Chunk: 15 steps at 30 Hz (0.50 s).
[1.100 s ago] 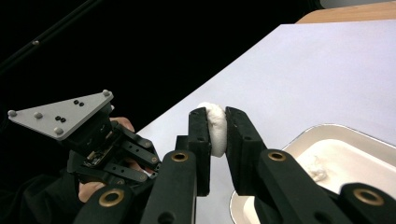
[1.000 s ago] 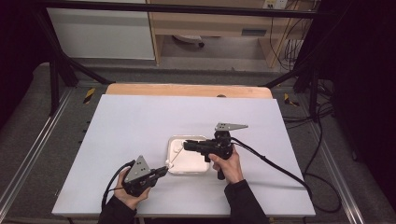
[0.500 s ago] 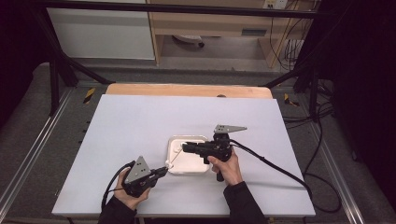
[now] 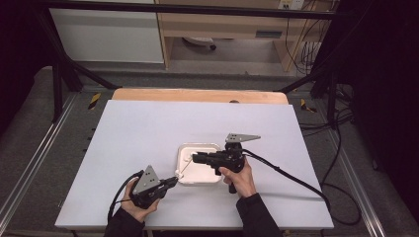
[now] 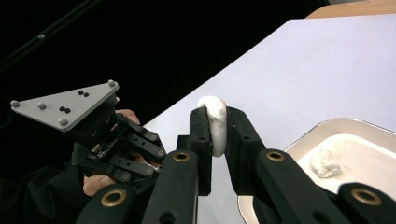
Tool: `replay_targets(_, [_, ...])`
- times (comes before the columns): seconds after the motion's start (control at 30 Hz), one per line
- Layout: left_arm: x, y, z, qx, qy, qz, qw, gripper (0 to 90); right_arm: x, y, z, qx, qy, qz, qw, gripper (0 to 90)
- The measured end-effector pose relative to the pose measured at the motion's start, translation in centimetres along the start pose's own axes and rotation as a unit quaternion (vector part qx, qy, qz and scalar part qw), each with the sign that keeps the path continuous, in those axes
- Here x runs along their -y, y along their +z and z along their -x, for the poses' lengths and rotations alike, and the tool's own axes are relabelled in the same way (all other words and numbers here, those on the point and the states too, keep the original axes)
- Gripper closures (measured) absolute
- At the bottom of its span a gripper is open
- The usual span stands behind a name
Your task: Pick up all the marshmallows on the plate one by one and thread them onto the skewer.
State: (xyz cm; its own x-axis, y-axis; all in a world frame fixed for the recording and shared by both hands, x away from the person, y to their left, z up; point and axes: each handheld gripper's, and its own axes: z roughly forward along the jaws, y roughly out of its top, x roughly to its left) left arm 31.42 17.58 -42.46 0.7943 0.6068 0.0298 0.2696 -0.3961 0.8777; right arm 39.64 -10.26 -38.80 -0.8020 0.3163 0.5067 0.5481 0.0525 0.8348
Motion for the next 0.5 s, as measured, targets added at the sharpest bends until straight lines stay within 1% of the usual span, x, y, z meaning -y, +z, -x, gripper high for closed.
replay_targets(0.13, [0.04, 0.06, 0.04, 0.000, 0.001, -0.002, 1.0000, 89.4, 0.11, 0.08, -0.04, -0.006, 0.001, 0.001, 1.0000, 82.6])
replay_targets(0.4, [0.06, 0.08, 0.11, -0.001, 0.006, -0.003, 1.0000, 89.4, 0.29, 0.13, -0.14, -0.006, -0.006, 0.002, 1.0000, 82.9])
replay_targets(0.5, [0.01, 0.06, 0.16, 0.000, 0.004, 0.000, 1.0000, 89.4, 0.29, 0.13, -0.16, -0.007, -0.006, 0.004, 0.9999, 83.0])
